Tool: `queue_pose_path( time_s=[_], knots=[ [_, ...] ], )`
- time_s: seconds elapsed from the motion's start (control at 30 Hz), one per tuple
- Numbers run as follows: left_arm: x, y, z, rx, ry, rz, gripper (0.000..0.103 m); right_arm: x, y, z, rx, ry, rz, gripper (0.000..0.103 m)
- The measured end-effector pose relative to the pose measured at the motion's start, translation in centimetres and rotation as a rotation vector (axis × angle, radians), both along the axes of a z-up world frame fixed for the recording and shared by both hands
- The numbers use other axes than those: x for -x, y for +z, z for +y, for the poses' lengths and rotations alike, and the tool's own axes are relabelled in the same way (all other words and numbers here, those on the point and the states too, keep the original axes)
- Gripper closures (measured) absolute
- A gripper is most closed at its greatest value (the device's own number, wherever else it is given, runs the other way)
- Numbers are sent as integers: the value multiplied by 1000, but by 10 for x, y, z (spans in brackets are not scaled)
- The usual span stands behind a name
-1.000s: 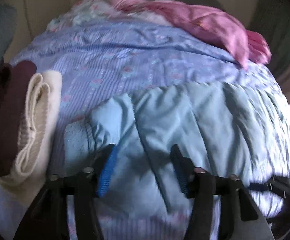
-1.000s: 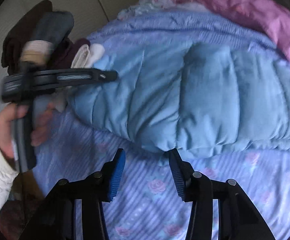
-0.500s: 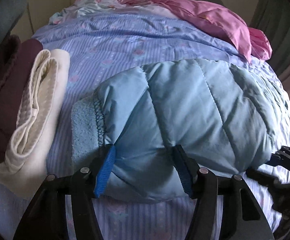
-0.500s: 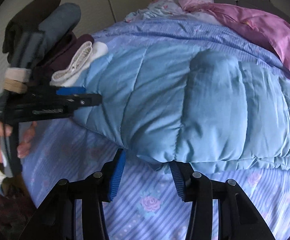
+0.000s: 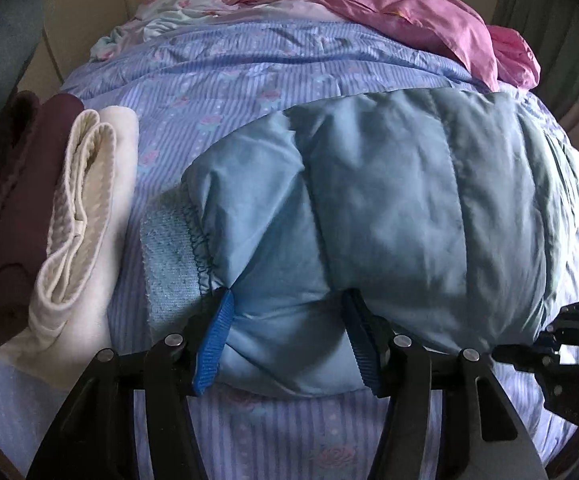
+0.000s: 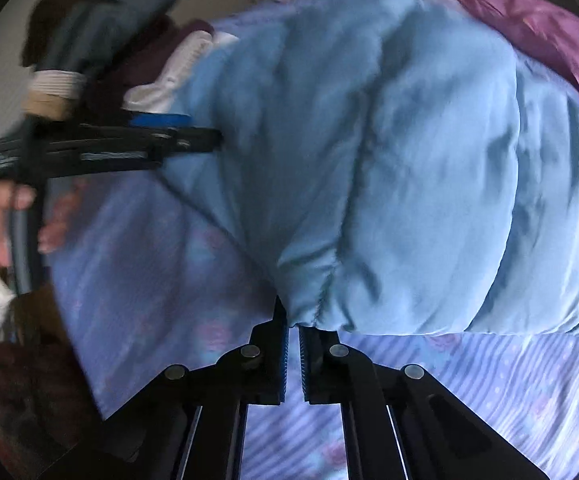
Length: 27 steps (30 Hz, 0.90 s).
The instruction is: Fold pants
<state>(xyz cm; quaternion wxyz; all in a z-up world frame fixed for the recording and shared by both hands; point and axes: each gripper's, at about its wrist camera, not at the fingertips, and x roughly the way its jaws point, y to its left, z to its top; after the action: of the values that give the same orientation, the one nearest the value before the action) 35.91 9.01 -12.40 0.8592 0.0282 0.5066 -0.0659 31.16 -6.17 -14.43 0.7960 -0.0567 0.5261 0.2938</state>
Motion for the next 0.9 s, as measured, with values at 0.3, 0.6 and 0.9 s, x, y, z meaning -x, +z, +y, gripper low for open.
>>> queue_pose_path(
  time_s=[0.3, 0.6, 0.9],
  knots=[
    [31, 43, -21, -101, -36, -116, 36, 25, 40, -9, 57, -25, -123, 50],
    [25, 66, -102, -68, -217, -133, 37, 0, 90, -157, -68, -555, -261, 50],
    [1, 35, -164, -98, -262, -25, 39, -42, 54, -269, -268, -880, -125, 35]
  ],
)
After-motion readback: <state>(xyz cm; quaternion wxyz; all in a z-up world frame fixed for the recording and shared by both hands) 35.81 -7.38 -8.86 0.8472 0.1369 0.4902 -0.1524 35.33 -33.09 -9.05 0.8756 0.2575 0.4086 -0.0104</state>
